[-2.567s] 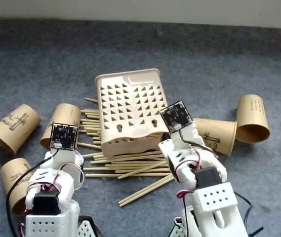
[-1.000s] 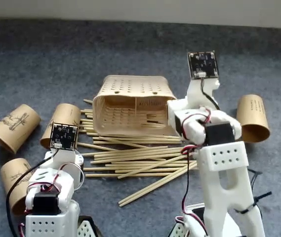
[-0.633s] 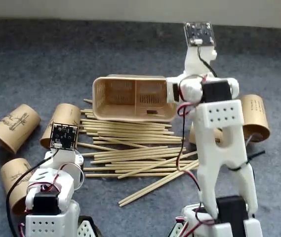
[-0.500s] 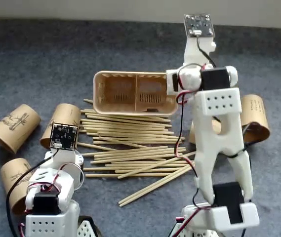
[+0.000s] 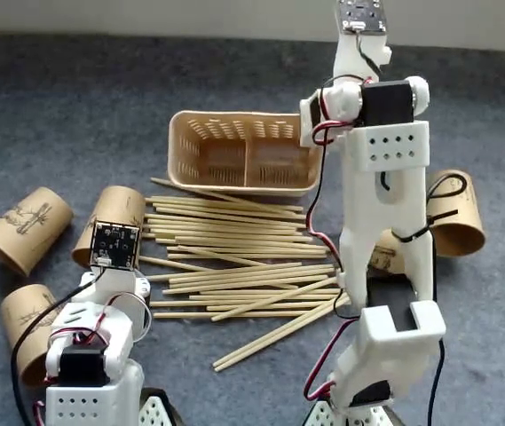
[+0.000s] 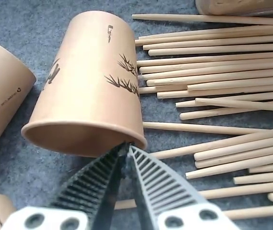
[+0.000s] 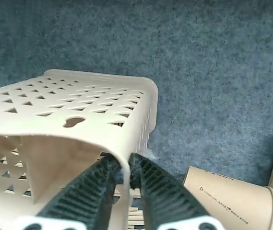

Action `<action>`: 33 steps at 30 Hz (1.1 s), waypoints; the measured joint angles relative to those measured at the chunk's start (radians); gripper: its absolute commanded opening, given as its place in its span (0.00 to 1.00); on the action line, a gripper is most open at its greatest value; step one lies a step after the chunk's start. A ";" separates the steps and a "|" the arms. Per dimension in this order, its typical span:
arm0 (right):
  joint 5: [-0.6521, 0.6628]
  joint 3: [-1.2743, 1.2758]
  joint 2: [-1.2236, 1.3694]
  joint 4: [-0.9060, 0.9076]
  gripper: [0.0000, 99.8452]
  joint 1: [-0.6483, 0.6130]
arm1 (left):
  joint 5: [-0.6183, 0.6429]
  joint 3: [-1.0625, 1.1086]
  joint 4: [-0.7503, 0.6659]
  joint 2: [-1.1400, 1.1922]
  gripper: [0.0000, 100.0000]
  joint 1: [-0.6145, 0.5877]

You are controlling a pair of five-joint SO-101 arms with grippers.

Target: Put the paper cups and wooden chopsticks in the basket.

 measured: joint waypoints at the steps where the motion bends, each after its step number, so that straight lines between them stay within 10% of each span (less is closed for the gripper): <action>1: 0.000 0.000 0.002 0.000 0.01 0.003 | 0.000 0.000 0.000 0.000 0.03 0.000; 11: 0.000 -0.002 0.000 0.000 0.20 0.005 | 0.000 0.000 0.000 0.000 0.03 0.000; 33: 0.077 0.018 -0.178 0.000 0.20 0.008 | 0.000 0.000 0.000 0.000 0.03 0.000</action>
